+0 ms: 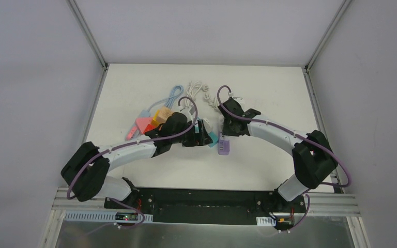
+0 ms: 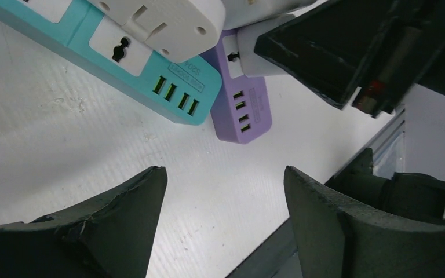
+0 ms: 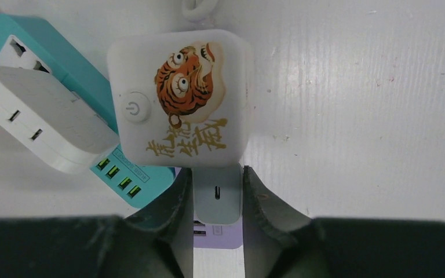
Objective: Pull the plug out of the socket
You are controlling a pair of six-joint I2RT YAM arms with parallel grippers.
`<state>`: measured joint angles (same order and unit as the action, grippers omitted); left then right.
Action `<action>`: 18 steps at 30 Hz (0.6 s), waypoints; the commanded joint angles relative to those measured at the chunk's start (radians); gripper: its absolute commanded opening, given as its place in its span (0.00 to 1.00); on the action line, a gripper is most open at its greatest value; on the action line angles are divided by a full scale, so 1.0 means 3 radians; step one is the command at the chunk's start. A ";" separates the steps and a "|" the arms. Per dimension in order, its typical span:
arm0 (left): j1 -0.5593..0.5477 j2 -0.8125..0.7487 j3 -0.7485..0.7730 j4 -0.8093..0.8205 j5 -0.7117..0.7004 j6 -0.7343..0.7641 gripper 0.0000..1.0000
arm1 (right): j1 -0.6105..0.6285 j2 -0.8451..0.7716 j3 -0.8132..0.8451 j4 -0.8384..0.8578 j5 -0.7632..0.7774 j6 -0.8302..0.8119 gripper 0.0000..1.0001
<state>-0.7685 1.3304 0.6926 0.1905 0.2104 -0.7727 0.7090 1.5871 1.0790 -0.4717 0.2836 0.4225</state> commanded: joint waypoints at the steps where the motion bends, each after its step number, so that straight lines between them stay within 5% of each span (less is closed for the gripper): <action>1: -0.0199 0.0296 0.0177 0.0402 -0.0370 -0.0112 0.75 | -0.0014 0.0012 0.0087 0.0009 -0.0116 0.0039 0.17; 18: -0.0371 0.1289 0.0351 0.0850 -0.0170 -0.0715 0.46 | -0.0036 -0.0083 -0.0008 0.0020 -0.0343 0.0105 0.00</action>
<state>-0.8646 1.6764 0.7906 0.3985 0.1528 -0.9268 0.6960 1.5841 1.0767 -0.4686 0.2432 0.4255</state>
